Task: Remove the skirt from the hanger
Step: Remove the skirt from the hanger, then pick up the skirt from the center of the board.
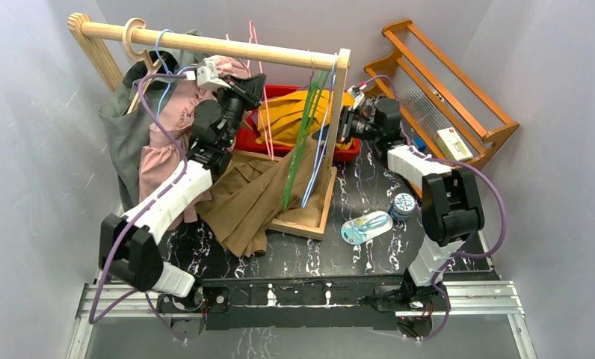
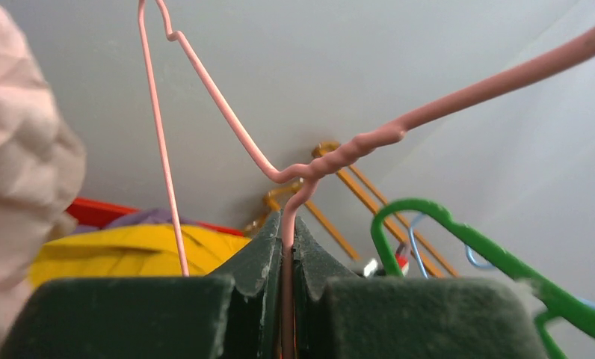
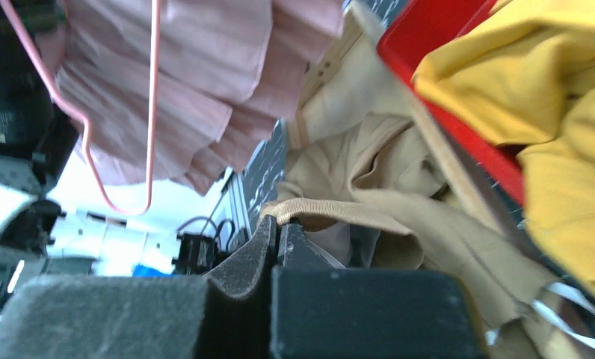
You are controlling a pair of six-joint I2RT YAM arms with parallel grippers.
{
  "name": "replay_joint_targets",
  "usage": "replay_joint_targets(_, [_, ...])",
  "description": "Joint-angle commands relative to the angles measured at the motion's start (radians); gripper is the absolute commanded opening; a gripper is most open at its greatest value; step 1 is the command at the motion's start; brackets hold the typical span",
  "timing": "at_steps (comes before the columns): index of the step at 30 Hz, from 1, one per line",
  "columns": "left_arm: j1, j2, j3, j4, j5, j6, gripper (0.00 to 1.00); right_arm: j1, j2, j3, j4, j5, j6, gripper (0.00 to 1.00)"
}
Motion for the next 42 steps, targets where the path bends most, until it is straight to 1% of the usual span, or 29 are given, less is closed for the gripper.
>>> replay_joint_targets(1, [0.005, -0.153, -0.036, -0.227, 0.120, 0.036, 0.00, -0.041, -0.054, 0.134, 0.031, 0.072, 0.075, 0.00])
replay_joint_targets(7, [0.005, -0.270, -0.046, -0.409, 0.184, 0.066, 0.00, -0.091, -0.093, 0.249, 0.045, 0.173, 0.156, 0.00])
replay_joint_targets(12, [0.005, -0.340, -0.070, -0.501, 0.220, 0.092, 0.00, -0.133, -0.147, 0.357, 0.000, 0.314, 0.153, 0.00])
replay_joint_targets(13, [0.005, -0.350, -0.072, -0.517, 0.224, 0.099, 0.00, -0.139, -0.157, 0.384, -0.021, 0.333, 0.135, 0.00])
replay_joint_targets(15, [0.005, -0.366, -0.072, -0.548, 0.234, 0.118, 0.00, -0.144, -0.192, 0.432, -0.135, 0.415, 0.047, 0.00])
replay_joint_targets(17, [0.005, -0.383, -0.072, -0.578, 0.228, 0.132, 0.00, -0.149, -0.231, 0.450, -0.230, 0.510, -0.032, 0.00])
replay_joint_targets(18, [0.005, -0.391, -0.074, -0.589, 0.224, 0.135, 0.00, -0.159, -0.245, 0.451, -0.248, 0.533, -0.047, 0.00])
replay_joint_targets(25, [0.005, -0.422, -0.089, -0.625, 0.242, 0.145, 0.00, -0.211, -0.282, 0.525, -0.431, 0.551, -0.195, 0.00])
replay_joint_targets(30, [0.005, -0.440, -0.087, -0.647, 0.254, 0.144, 0.00, -0.227, -0.261, 0.759, -0.618, 0.579, -0.341, 0.00])
replay_joint_targets(35, [0.005, -0.450, -0.089, -0.653, 0.263, 0.128, 0.00, -0.238, -0.181, 0.993, -0.763, 0.559, -0.400, 0.00])
replay_joint_targets(38, [0.005, -0.451, -0.086, -0.657, 0.266, 0.123, 0.00, -0.239, -0.198, 0.993, -0.755, 0.547, -0.402, 0.00])
replay_joint_targets(40, [0.005, -0.450, -0.082, -0.660, 0.268, 0.122, 0.00, -0.240, -0.226, 0.943, -0.723, 0.547, -0.397, 0.00])
replay_joint_targets(42, [0.005, -0.450, -0.082, -0.660, 0.269, 0.122, 0.00, -0.240, -0.244, 0.859, -0.677, 0.523, -0.387, 0.00])
